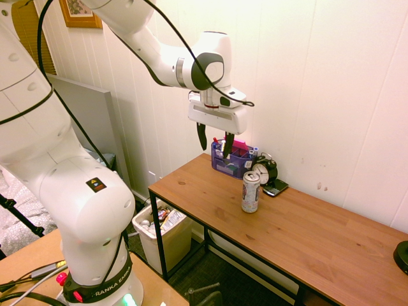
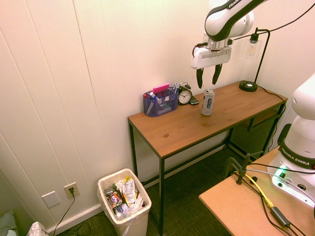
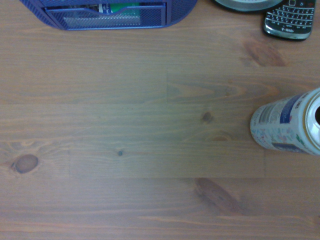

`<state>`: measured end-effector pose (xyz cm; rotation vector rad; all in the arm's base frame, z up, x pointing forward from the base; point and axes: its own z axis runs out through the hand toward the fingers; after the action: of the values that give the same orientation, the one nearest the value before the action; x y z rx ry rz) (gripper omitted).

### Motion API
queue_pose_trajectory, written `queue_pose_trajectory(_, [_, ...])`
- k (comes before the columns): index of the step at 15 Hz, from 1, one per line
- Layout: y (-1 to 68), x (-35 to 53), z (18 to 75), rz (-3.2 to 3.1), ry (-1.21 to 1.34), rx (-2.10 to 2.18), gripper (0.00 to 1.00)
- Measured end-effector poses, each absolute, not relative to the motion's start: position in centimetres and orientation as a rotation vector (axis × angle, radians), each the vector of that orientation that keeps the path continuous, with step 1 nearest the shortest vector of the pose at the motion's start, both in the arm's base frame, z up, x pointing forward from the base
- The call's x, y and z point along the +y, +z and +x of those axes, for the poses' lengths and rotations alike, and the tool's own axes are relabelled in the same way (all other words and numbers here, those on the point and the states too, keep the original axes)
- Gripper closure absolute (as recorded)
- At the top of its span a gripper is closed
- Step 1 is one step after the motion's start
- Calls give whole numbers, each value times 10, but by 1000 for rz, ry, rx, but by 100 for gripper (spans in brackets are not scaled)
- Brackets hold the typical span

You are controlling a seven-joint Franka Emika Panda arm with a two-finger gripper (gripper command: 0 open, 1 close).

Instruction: Throw the can in the trash bin

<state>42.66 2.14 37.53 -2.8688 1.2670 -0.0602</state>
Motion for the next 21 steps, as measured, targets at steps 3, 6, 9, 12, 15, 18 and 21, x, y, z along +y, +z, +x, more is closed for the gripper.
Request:
queue_pose_trajectory(3, [371, 16, 428, -2857, -60, 1290, 0])
queue_pose_trajectory(6, [353, -4, 434, -2828, -52, 1361, 0])
queue_pose_trajectory(9, [324, -38, 439, -2794, -5, 1463, 0])
queue_pose_trajectory(12, [298, -62, 453, -2758, 21, 1517, 0])
queue_pose_trajectory(15, [281, -75, 487, -2733, 31, 1531, 0])
queue_pose_trajectory(18, [273, -78, 512, -2728, 28, 1535, 100])
queue_pose_trajectory(21, [270, -86, 516, -2718, 31, 1564, 100])
